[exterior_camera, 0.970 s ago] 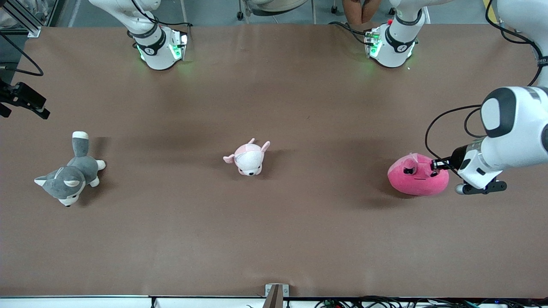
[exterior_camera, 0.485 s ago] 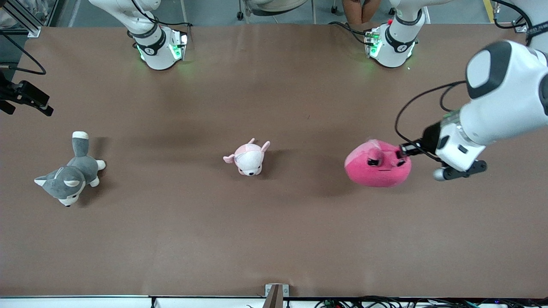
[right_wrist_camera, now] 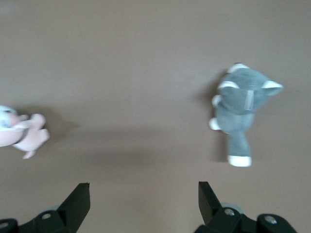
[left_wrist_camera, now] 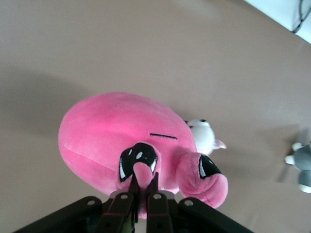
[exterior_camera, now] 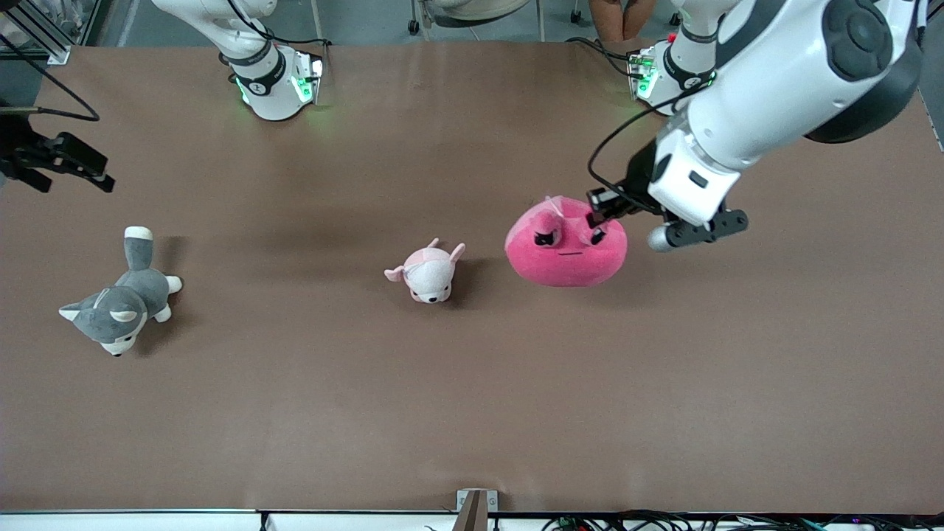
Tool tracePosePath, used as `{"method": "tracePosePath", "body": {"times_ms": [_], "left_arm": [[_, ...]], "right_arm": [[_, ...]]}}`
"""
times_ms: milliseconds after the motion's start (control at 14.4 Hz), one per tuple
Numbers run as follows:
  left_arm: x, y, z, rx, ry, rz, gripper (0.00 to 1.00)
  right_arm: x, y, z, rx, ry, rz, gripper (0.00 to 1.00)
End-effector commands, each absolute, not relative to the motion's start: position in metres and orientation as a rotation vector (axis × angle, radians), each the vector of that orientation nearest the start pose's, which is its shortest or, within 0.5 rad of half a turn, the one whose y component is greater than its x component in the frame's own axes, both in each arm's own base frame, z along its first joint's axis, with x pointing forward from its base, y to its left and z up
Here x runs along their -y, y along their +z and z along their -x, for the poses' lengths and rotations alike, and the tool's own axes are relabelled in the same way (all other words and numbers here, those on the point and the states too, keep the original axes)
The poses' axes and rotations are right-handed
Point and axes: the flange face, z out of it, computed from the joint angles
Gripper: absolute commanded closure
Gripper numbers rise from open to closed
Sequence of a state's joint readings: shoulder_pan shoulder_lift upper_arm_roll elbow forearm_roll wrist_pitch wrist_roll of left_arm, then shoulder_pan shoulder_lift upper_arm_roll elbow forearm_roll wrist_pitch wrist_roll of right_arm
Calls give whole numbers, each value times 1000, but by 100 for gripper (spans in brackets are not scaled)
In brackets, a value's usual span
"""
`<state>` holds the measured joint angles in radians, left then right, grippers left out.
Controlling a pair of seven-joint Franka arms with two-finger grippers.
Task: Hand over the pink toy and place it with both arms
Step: 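Lift the pink toy with the left gripper while the right gripper approaches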
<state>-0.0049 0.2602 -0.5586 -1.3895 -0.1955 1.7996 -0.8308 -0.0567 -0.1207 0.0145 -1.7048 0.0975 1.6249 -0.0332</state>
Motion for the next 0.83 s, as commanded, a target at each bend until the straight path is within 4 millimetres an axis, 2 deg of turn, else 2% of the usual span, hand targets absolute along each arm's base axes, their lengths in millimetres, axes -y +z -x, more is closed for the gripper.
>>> {"method": "tracePosePath", "body": {"times_ms": [0,139,277,485,624,762], "left_arm": [[354,616,-558,686,134,3523,100],[385,623,-545,755,134,3571,100],[420,623,-534,910,167,3601,100],[472,618,-515,1079,233,3635,100],[512,613,-504,1230,347,3639,100],[536,605,-496,1292,382,3666,100]], "right_arm": [[-6,634,-524,-31,-65,2894,16],[-17,627,-530,-54,-31,2772,24],[-31,619,-537,-98,9,2657,24],[-66,612,-546,-114,68,2498,27],[-86,616,-553,-81,75,2439,32],[-100,619,-559,-54,78,2421,33]]}}
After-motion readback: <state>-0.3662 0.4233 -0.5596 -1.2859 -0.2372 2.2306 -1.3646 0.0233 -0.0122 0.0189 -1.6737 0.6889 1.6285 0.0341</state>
